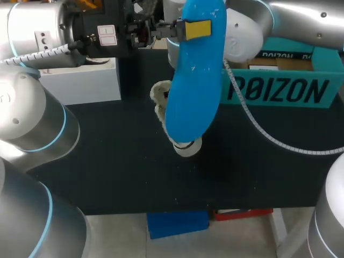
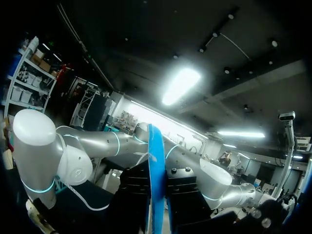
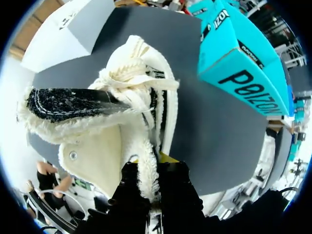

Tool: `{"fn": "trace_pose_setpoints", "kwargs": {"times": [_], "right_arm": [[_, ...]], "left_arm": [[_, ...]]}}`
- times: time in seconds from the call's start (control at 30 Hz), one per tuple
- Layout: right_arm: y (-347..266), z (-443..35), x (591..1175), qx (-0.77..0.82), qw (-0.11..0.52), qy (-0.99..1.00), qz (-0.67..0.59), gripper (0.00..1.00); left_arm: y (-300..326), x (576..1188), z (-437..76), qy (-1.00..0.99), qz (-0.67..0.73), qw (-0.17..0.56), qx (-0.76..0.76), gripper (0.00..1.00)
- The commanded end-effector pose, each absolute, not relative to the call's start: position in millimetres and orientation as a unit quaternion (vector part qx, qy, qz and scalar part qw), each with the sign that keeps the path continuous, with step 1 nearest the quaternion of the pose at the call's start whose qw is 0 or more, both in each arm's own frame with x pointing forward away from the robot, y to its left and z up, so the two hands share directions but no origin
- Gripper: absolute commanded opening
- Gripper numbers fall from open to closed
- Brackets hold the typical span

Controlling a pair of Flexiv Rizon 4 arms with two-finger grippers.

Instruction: Take the shoe out of the shoebox, open the shoe tongue, remove and reinsert the insole, then place the shoe into the shoebox

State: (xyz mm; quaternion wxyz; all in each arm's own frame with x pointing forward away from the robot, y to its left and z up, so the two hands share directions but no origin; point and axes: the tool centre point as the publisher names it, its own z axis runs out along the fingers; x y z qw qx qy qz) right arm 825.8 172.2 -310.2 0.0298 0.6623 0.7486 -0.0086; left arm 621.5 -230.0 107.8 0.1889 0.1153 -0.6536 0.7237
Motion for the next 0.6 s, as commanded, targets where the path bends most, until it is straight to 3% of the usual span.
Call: {"fn": "trace_pose_setpoints", "kwargs": {"times": [0.03, 0.6], "right_arm": [[175, -323, 821, 0.765, 0.050, 0.642, 0.026, 0.00], [176, -364, 829, 0.742, 0.048, 0.668, 0.029, 0.00]], "left_arm": [[-231, 621, 108, -0.654, 0.723, 0.188, 0.117, 0.00], [-231, 621, 108, -0.654, 0.723, 0.188, 0.117, 0.00]]}}
